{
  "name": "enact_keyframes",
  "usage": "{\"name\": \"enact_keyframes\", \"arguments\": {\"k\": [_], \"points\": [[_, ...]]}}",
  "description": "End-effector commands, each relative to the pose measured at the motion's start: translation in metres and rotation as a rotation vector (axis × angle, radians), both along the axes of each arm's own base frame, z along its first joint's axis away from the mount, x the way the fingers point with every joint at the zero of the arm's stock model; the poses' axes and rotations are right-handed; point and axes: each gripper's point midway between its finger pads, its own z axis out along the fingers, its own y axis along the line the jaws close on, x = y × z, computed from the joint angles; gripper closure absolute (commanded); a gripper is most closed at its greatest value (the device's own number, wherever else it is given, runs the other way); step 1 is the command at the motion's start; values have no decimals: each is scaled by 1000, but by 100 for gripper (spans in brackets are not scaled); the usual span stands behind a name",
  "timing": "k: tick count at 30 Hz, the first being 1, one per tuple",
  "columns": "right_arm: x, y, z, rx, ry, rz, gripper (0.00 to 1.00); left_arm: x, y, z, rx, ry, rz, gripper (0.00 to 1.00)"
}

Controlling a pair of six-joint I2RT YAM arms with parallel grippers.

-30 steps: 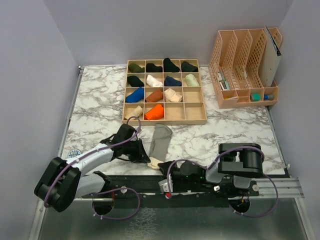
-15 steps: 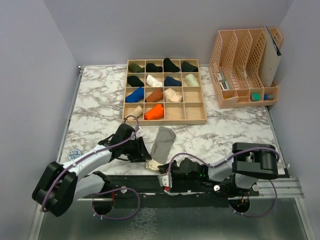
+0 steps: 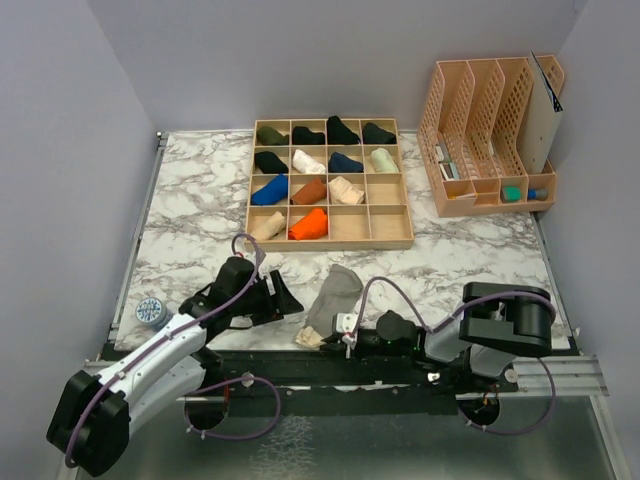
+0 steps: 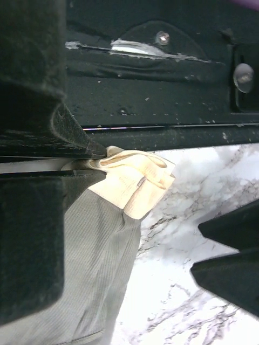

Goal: Roll the underwear
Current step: Roll the underwear to the center of the board.

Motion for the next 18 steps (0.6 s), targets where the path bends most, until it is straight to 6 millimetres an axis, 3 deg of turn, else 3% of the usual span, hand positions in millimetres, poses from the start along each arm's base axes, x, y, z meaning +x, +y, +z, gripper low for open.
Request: {"name": "enact_keyframes", "arguments": {"k": [1, 9, 16, 18], "points": [[-2, 0, 16, 129, 249, -73, 99, 5, 0, 4, -37, -36, 39, 27], [15, -20, 28, 263, 424, -218, 99, 3, -7, 10, -95, -60, 13, 27], [30, -33, 25, 360, 635, -404, 99, 1, -11, 10, -121, -48, 14, 24], [39, -45, 17, 385, 719, -515, 99, 0, -12, 11, -125, -49, 5, 24]]}}
